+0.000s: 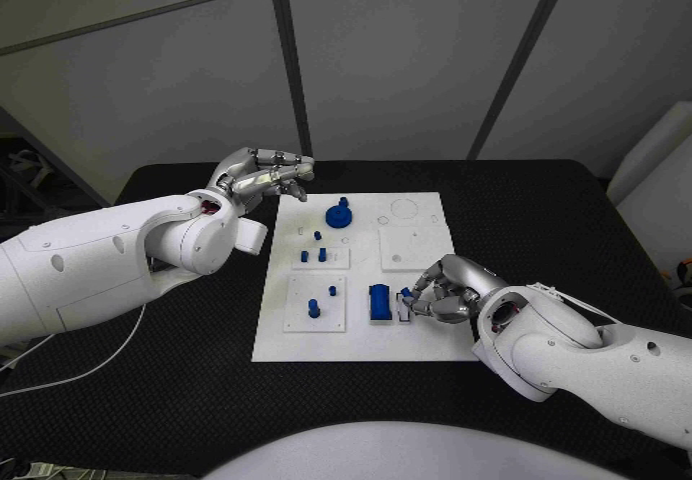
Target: Assemble the parts on the task board
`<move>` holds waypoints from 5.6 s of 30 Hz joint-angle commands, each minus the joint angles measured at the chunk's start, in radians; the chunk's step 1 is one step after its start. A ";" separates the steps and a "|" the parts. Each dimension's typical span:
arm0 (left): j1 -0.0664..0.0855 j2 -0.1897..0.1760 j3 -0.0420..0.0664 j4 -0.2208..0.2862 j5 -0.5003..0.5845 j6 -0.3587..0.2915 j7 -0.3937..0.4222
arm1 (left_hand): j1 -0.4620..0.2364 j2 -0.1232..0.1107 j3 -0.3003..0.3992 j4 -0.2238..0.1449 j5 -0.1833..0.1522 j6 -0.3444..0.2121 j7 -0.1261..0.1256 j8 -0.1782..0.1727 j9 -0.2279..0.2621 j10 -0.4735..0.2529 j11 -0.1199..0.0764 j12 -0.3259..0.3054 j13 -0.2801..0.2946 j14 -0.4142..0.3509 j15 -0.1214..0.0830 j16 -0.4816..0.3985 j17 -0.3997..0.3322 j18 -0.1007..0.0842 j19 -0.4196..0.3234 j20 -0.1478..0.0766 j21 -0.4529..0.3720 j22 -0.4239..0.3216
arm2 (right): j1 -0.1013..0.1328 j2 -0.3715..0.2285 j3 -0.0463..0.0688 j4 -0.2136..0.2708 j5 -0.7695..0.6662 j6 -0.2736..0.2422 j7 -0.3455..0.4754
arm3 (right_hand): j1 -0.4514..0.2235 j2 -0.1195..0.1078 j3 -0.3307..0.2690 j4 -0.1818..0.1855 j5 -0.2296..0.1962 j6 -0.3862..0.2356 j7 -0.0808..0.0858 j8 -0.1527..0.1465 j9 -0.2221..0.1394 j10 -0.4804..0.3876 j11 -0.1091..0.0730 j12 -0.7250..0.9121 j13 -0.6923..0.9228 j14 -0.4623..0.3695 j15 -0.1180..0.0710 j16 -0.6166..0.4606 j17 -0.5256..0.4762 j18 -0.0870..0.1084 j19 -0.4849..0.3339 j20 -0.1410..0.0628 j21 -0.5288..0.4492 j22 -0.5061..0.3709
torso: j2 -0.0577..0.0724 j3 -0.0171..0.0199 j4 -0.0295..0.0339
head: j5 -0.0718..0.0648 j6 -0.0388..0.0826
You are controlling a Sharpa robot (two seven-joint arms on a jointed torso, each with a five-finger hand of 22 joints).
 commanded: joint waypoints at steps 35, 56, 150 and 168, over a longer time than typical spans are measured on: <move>0.002 -0.006 0.001 0.006 0.001 0.014 -0.002 | 0.002 0.006 -0.004 -0.002 0.007 -0.007 0.001 0.000 0.000 -0.007 -0.001 0.004 0.001 -0.005 0.004 -0.005 -0.002 -0.018 0.000 0.008 -0.003 -0.001 | 0.002 0.042 0.000 -0.036 -0.002 0.096 -0.017 | -0.088 0.010 -0.054 0.044 -0.029 0.036 -0.029 0.051 0.036 0.032 -0.012 0.045 0.080 0.094 -0.015 0.007 0.220 -0.013 0.008 -0.018 0.006 0.115 | 0.000 0.0006 -0.0015 | 0.007 -0.010; 0.002 -0.007 0.001 0.005 0.001 0.015 -0.004 | 0.002 0.006 -0.004 -0.002 0.007 -0.007 0.001 0.000 0.000 -0.007 -0.001 0.004 0.001 -0.005 0.004 -0.005 -0.002 -0.018 0.000 0.008 -0.003 -0.001 | 0.001 -0.014 0.000 -0.002 -0.005 0.048 0.105 | -0.135 0.023 -0.139 0.041 -0.123 0.025 -0.029 0.065 0.046 0.031 -0.010 0.045 0.085 0.095 -0.014 0.009 0.224 -0.014 0.009 -0.017 0.006 0.118 | -0.002 0.0002 -0.0024 | 0.005 -0.004; 0.001 0.037 -0.002 -0.080 0.092 -0.020 0.097 | -0.021 -0.001 -0.114 0.044 -0.009 -0.034 -0.009 0.003 -0.001 -0.012 0.008 -0.028 -0.024 -0.080 0.044 -0.327 -0.144 -0.021 -0.175 0.066 -0.258 -0.181 | 0.057 0.012 0.015 -0.333 0.881 0.038 0.823 | 0.227 0.094 -0.142 -0.079 -0.355 -0.117 0.069 -0.064 -0.039 -0.350 0.083 -0.848 -0.561 -0.208 0.062 -0.878 -0.641 0.131 -0.495 0.053 -0.761 -0.578 | -0.048 -0.0207 -0.0053 | -0.026 0.033; -0.001 0.191 -0.001 -0.324 0.221 -0.089 0.174 | 0.006 0.057 -0.268 0.089 -0.007 -0.070 -0.051 -0.054 -0.006 -0.097 0.083 -0.260 -0.052 -0.139 0.142 -0.865 -0.338 -0.025 -0.513 0.161 -0.447 -0.610 | 0.069 0.241 0.067 -0.727 1.096 0.105 0.991 | 0.165 0.054 0.008 -0.091 -0.366 -0.175 0.098 -0.181 -0.284 -0.418 0.202 -1.209 -1.237 -0.515 0.229 -1.479 -1.140 0.129 -0.667 0.231 -1.304 -0.982 | -0.077 -0.0237 -0.0115 | -0.020 0.130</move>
